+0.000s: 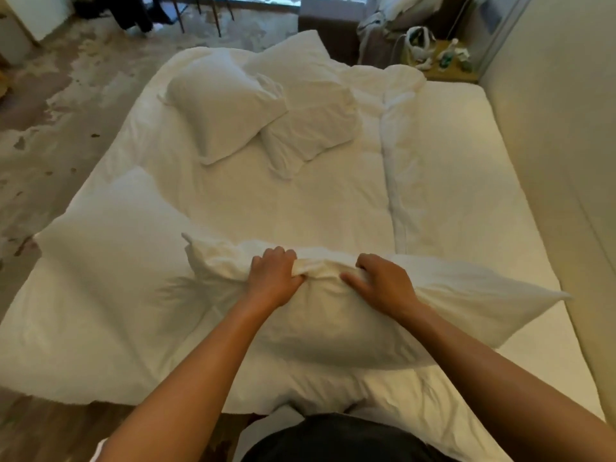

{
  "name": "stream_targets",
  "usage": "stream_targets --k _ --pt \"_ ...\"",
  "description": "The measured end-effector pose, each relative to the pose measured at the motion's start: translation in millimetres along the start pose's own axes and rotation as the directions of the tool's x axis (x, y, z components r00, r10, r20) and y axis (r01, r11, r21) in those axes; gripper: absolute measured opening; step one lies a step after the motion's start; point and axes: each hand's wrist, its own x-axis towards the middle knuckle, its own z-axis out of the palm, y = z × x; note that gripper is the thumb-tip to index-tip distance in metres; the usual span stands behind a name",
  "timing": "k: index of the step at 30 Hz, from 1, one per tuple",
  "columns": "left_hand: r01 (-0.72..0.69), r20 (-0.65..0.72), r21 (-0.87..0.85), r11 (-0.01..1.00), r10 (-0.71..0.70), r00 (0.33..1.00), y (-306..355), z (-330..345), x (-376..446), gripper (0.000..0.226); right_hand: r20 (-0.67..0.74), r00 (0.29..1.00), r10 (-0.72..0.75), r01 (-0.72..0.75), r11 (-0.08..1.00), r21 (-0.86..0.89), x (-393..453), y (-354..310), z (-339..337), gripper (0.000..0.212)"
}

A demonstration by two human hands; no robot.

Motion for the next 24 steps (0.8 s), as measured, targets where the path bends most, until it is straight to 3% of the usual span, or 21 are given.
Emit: stream_targets --k 4,8,12,14,17,20,24 --pt "-0.068 -0.070 -0.051 0.996 0.064 0.995 2.0 -1.2 8.2 0.035 -0.032 0.999 0.003 -0.011 0.972 -0.235 -33.7 37.6 -9.1 0.061" --pt "-0.152 -0.071 -0.109 0.982 0.144 0.987 15.6 -2.3 16.3 0.033 -0.122 0.988 0.096 -0.137 0.909 -0.394 -57.6 71.2 -19.0 0.074" --pt "-0.197 -0.029 -0.117 0.973 0.195 0.980 24.2 3.4 16.1 0.040 -0.172 0.975 0.140 -0.193 0.920 -0.340 -61.5 79.0 -12.4 0.072" --pt "-0.208 -0.050 -0.146 0.967 0.203 0.978 21.6 4.4 15.0 0.029 -0.187 0.970 0.155 -0.208 0.927 -0.313 -60.9 77.6 -7.0 0.067" --pt "-0.176 -0.048 -0.187 0.967 0.170 0.984 17.1 -0.2 13.9 0.013 -0.149 0.978 0.147 -0.190 0.918 -0.347 -59.1 76.6 -2.0 0.067" --pt "-0.140 -0.013 -0.165 0.976 0.139 0.990 16.9 -10.7 14.3 0.013 -0.106 0.978 0.179 -0.203 0.931 -0.305 -55.0 75.9 -4.3 0.071" --pt "-0.105 -0.064 -0.206 0.973 0.093 0.994 17.6 -36.3 24.0 0.015 -0.098 0.975 0.201 -0.217 0.957 -0.193 -42.7 71.2 -25.4 0.068"
